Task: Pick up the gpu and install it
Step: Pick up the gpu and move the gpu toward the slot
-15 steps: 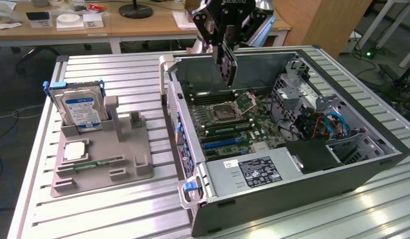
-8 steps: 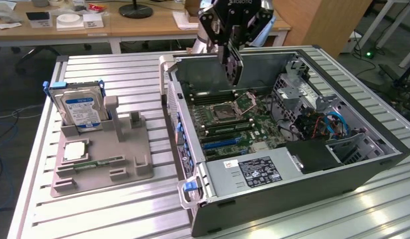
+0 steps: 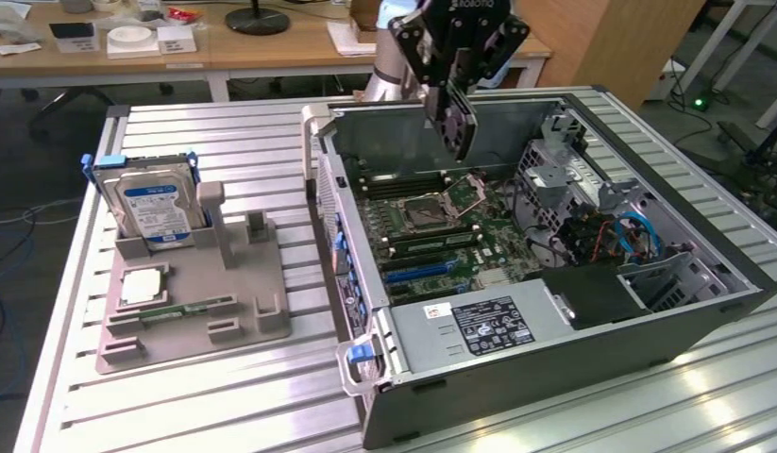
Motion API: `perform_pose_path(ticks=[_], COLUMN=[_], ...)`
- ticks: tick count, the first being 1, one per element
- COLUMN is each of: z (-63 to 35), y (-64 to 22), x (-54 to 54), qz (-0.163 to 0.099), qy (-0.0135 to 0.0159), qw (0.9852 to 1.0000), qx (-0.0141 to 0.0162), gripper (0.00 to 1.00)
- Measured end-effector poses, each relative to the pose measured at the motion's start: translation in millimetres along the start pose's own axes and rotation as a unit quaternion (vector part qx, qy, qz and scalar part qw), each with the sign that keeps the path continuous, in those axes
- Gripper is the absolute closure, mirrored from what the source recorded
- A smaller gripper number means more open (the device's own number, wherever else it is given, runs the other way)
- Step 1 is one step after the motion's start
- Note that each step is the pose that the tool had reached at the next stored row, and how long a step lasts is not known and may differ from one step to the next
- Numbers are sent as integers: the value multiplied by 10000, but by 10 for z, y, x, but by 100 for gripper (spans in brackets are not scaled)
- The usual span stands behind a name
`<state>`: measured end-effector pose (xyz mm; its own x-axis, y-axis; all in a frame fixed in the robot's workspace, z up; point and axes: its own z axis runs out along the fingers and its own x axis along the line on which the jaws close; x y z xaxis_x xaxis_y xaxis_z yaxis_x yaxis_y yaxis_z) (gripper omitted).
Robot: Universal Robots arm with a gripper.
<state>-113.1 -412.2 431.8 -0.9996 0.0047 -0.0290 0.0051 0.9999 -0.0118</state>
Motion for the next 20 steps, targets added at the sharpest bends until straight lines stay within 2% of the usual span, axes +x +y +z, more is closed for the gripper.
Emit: perform_pose_path(ticks=[20], z=[23], y=[2], x=[-345], qz=[-89], qy=[-1], qw=[10000], qx=[-3], gripper=[73])
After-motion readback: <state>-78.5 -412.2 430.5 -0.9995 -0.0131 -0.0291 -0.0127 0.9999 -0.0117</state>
